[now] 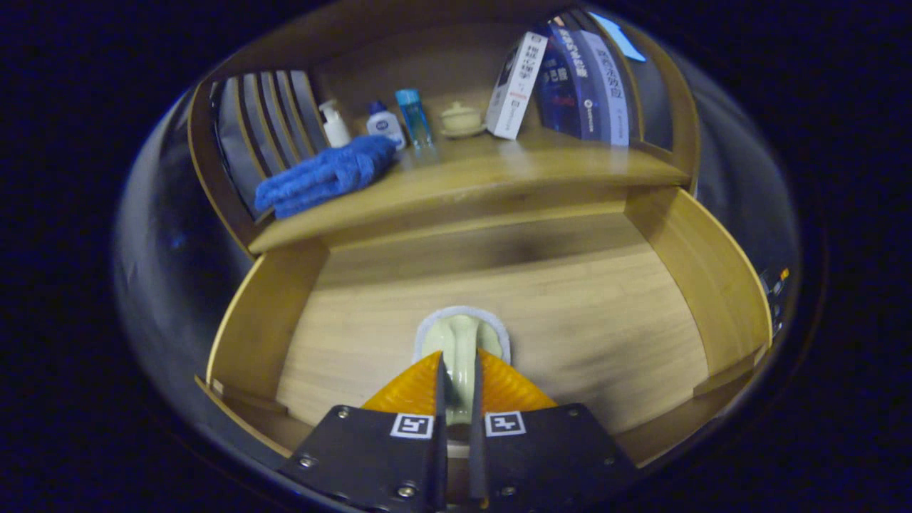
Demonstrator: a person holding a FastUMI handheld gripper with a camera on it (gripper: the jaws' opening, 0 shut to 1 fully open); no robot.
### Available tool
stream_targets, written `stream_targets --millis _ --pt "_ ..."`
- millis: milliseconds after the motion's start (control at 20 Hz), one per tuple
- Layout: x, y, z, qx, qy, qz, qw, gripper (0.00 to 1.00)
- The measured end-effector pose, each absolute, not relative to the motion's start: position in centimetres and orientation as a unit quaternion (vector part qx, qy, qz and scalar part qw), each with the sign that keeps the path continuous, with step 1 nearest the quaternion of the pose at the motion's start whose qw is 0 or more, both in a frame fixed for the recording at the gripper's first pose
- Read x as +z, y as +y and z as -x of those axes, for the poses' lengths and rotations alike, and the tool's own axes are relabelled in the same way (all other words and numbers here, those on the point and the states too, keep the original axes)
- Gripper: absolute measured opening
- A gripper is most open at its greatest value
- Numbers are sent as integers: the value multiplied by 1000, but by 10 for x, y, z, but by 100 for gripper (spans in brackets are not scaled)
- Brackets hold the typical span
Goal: Pull open the drawer, take out the items inside it, and place them on the countertop above the cabinet.
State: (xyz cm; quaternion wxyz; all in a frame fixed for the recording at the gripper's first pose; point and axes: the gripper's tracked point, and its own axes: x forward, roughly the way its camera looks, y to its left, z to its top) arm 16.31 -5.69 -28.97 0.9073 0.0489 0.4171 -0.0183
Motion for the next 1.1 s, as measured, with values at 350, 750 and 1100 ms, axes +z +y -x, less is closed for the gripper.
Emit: stream_targets --millis 350,750,1100 --pt "-200 -49 -200 1 266 -25 964 12" --pt "-186 -55 -290 -43 241 -51 968 12" --pt "-215 -59 -344 -28 228 -72 971 16"
